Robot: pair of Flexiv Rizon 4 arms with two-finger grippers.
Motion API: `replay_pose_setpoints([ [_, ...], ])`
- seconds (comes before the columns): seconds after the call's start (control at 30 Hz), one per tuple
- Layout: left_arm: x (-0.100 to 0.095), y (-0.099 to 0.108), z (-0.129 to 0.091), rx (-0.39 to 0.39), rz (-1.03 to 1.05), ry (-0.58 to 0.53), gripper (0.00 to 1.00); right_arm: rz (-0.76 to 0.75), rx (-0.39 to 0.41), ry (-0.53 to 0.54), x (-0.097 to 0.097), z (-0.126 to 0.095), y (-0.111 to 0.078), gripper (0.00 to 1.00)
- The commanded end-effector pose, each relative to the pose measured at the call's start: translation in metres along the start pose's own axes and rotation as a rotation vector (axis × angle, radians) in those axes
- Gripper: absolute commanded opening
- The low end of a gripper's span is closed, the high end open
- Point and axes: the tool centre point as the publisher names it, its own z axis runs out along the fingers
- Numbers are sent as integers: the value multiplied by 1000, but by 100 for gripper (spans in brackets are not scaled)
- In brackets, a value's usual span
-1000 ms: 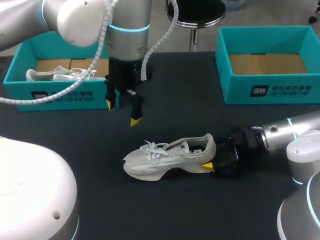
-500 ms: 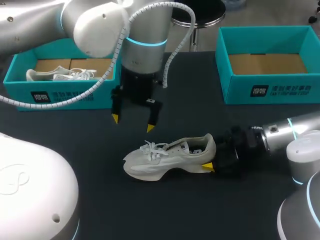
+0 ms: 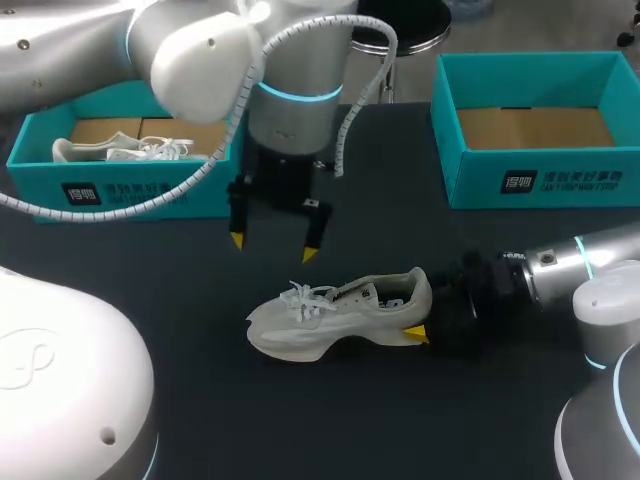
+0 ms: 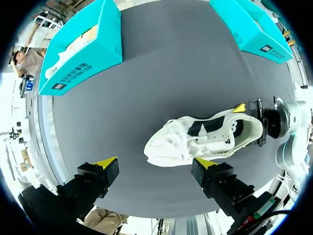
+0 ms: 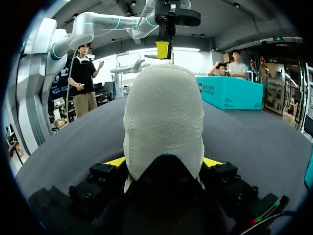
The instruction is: Take the shoe out of the shoebox, open the shoe tongue, remove and reinsert the insole, then place the shoe into the shoebox
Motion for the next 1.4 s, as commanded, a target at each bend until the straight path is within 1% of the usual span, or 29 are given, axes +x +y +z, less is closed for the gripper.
replay_pose_setpoints([
  [0.03, 21, 11, -1, 54, -18, -22, 100, 1, 2, -2, 1, 6, -4, 0],
  [0.27, 59, 17, 0, 79, -66, -18, 100, 1, 2, -2, 1, 6, -4, 0],
  [0.4, 78, 13, 4, 91, -73, -20, 100, 1, 2, -2, 1, 6, -4, 0],
  [0.43, 83, 10, 8, 70, -59, -24, 100, 1, 2, -2, 1, 6, -4, 0],
  [0.57, 99, 2, 17, 72, -96, -36, 100, 1, 2, -2, 1, 6, -4, 0],
  [0.73, 115, -6, 29, 107, -101, -31, 100, 1, 2, -2, 1, 6, -4, 0],
  [0.83, 123, -11, 36, 118, -123, -52, 100, 1, 2, -2, 1, 6, -4, 0],
  [1.03, 134, -10, 49, 150, -171, -102, 100, 1, 2, -2, 1, 6, -4, 0],
  [1.23, 140, -12, 62, 147, -198, -134, 100, 1, 2, -2, 1, 6, -4, 0],
  [1.4, 144, -14, 68, 155, -214, -161, 100, 1, 2, -2, 1, 6, -4, 0],
])
